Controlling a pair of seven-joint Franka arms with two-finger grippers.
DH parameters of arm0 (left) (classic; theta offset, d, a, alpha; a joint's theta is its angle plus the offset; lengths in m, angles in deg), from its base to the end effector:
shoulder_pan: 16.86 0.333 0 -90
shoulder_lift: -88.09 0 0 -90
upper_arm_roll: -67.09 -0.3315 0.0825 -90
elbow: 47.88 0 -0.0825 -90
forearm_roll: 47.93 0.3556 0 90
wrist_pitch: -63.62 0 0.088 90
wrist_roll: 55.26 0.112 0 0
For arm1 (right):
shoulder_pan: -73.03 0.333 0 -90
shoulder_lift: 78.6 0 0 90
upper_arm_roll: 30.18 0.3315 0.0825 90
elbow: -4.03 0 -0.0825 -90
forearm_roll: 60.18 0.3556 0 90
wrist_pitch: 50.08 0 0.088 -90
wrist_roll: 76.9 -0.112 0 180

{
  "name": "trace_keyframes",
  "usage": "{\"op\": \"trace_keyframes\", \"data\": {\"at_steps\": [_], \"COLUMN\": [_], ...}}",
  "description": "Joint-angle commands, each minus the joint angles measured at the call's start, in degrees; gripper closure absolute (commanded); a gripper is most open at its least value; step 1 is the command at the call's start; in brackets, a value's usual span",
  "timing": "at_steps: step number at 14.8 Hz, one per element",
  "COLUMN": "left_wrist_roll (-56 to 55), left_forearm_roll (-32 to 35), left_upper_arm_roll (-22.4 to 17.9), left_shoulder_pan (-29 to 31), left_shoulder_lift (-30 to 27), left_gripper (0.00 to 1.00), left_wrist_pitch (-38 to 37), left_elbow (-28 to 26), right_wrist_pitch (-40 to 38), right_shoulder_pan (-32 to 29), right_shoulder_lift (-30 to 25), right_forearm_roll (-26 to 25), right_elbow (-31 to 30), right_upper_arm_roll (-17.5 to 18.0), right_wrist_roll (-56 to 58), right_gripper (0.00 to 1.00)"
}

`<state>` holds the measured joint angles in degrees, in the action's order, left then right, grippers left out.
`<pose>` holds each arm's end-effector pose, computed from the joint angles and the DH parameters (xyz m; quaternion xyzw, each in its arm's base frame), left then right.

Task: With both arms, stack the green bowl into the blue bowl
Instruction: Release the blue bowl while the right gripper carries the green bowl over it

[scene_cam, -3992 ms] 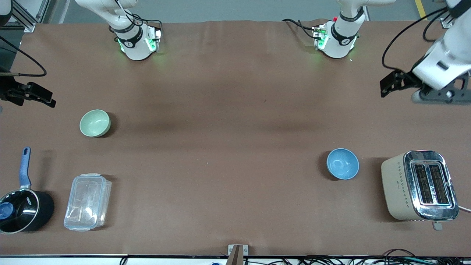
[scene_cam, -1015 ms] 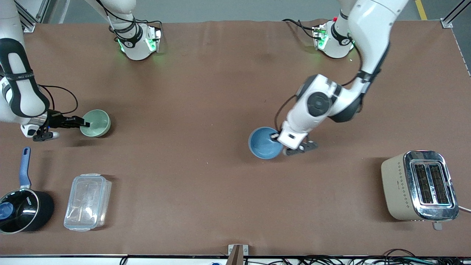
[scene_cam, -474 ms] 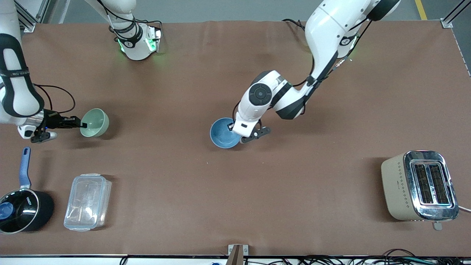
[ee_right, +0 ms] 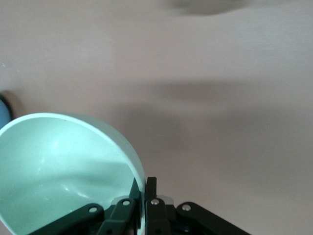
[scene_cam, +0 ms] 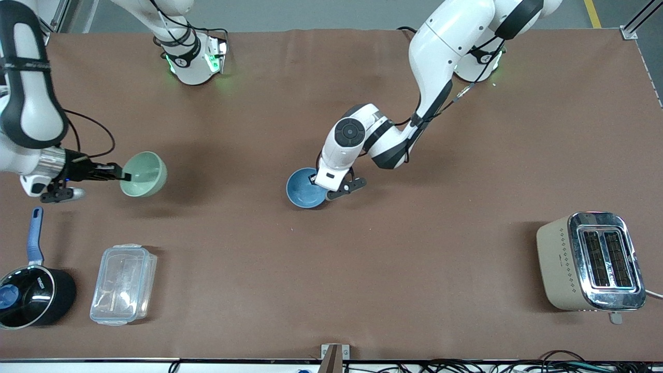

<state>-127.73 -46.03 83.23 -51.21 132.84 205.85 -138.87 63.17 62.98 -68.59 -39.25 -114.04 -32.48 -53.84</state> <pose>0.4726 -0.5190 0.2281 0.9687 0.2222 -0.0403 0.1026 0.5219 -0.0888 0.3634 -0.9801 0.0013 0.0741 0.1841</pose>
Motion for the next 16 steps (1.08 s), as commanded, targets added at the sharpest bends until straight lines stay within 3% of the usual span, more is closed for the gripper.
{"op": "trace_keyframes", "data": {"at_steps": [1, 4, 8, 11, 16], "left_wrist_roll": [-1.5, 1.9, 17.2, 28.4, 50.0], "left_forearm_roll": [0.6, 0.8, 0.8, 0.7, 0.5], "left_upper_arm_roll": [-1.5, -3.0, -2.9, -2.9, -2.4], "left_shoulder_pan": [0.5, 5.0, 13.8, 19.8, 31.7], "left_shoulder_lift": [-2.5, -10.6, -20.3, -26.3, -35.8], "left_gripper": [0.0, 0.0, 0.0, 0.0, 0.0], "left_wrist_pitch": [-0.5, -4.9, -16.9, -27.2, -38.9], "left_elbow": [1.1, 1.1, 3.2, 3.5, 3.2], "right_wrist_pitch": [0.6, 2.3, 14.8, 23.8, 27.6], "right_shoulder_pan": [7.8, 15.8, 27.8, 37.2, 43.5], "right_shoulder_lift": [-1.8, -1.5, 2.2, 8.3, 13.3], "right_forearm_roll": [1.0, 7.6, 8.6, 10.7, 12.8], "right_elbow": [-0.4, 0.7, 0.7, 2.5, 4.3], "right_upper_arm_roll": [-0.3, -0.4, -0.4, -0.4, -0.4], "right_wrist_roll": [-12.2, -22.5, -38.6, -49.7, -51.6], "right_gripper": [0.99, 1.0, 1.0, 1.0, 0.99]}}
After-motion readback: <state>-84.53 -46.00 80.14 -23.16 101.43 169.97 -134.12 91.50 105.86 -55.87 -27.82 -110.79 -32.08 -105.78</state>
